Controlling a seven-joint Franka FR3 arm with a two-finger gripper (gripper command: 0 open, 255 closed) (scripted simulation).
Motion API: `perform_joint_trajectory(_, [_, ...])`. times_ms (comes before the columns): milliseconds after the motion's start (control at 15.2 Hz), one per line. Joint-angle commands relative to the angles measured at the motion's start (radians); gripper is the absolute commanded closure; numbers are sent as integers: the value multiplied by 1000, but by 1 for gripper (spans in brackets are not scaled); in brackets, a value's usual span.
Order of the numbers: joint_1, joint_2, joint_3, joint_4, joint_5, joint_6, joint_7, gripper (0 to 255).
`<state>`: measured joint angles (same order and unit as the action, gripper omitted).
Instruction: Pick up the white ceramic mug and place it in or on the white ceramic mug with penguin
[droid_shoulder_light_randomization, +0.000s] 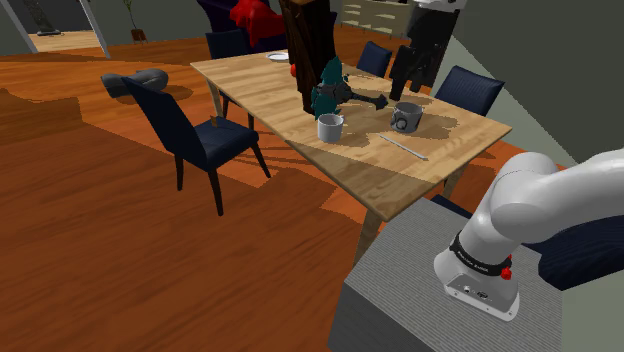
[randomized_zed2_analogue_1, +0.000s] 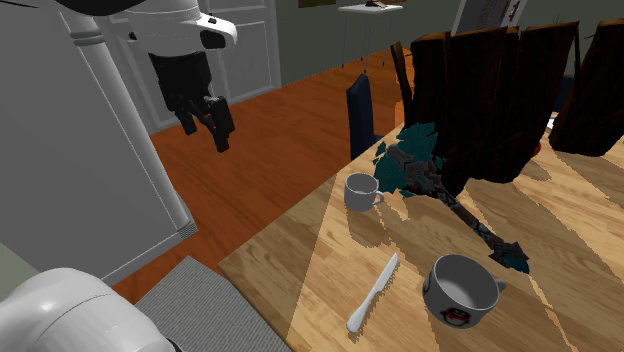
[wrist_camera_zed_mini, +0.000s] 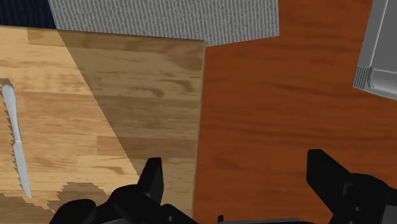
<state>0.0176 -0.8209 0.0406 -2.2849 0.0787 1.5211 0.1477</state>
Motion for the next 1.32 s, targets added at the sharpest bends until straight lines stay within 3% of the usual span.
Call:
perform_joint_trajectory(0, [0, 0, 0, 0, 0, 0, 0, 0])
perform_joint_trajectory(594, [-31, 253, -51, 0, -59, 235, -81, 0])
perform_joint_trajectory(1254, [-60, 594, -101, 124, -98, 438, -153, 0])
